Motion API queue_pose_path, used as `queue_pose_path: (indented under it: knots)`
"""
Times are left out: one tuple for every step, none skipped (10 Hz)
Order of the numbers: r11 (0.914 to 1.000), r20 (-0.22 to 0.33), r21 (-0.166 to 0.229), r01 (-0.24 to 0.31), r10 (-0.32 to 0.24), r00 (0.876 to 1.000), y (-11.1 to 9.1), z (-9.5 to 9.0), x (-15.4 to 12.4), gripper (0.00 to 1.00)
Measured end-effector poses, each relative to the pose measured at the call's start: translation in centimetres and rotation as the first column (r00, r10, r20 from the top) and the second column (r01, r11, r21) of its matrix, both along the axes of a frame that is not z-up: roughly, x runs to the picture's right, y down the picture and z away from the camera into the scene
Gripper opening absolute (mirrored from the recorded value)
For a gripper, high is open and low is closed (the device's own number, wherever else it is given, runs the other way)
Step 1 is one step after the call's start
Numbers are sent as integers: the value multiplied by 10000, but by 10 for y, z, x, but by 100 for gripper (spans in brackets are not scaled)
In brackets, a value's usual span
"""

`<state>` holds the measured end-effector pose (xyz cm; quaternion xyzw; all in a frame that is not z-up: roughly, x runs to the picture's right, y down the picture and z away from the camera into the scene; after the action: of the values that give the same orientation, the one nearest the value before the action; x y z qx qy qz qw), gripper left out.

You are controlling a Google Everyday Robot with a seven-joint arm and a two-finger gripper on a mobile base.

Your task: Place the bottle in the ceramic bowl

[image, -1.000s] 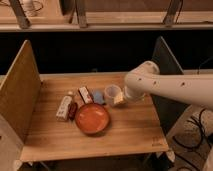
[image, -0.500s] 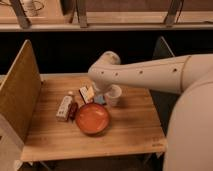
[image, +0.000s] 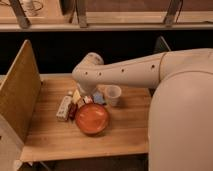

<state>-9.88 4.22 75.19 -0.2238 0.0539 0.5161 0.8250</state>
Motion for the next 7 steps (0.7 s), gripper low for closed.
queue_pose_path:
  knots:
    - [10000,41,0,3,-3,10000,0,-1,-2,80]
    - [10000,-35,3,34,-34,10000,1,-2,4,80]
    - [9998,-91,48,205,-204,9997,1,-1,7,80]
    - [9991,-42,66,426,-426,9991,3,1,2,80]
    - [9981,82,140,602,-603,9981,-1,7,-14,80]
    - [9980,117,145,612,-614,9980,-2,12,-23,80]
    - [9981,166,68,618,-619,9979,-2,23,-44,80]
